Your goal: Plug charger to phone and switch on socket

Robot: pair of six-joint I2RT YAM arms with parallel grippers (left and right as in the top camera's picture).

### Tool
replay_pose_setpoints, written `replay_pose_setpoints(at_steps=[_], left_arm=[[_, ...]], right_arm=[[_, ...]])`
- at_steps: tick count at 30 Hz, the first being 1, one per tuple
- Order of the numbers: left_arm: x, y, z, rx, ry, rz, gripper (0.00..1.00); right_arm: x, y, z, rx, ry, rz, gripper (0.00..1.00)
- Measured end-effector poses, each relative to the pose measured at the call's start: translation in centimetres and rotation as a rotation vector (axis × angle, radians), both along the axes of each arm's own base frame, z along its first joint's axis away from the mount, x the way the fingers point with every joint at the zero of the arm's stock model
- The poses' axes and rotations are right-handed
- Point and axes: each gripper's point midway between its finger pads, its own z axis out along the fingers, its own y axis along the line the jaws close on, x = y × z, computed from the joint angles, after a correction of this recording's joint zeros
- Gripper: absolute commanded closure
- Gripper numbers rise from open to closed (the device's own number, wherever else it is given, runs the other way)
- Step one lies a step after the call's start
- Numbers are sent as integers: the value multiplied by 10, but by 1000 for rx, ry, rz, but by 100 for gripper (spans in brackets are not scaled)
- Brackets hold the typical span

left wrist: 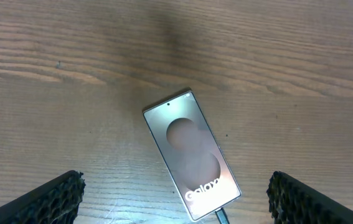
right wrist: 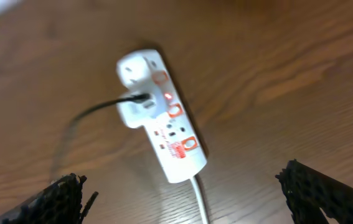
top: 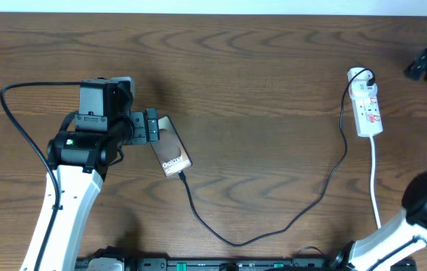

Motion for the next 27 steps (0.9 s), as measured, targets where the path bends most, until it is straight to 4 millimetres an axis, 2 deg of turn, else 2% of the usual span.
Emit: replay_pose_setpoints(at_steps=[3, 6, 8, 27], left_arm=[[0, 0, 0, 0, 0, 0, 5], [0, 0, 0, 0, 0, 0, 6], [0, 0, 0, 0, 0, 0, 6], [0, 0, 0, 0, 0, 0, 5]], right_arm=[[-8, 9, 42, -38, -89, 0, 1], [-16, 14, 66, -62, -142, 1, 1], [-18, 15, 73, -70, -159, 0, 1], [-18, 16, 72, -68, -156, -1, 1]])
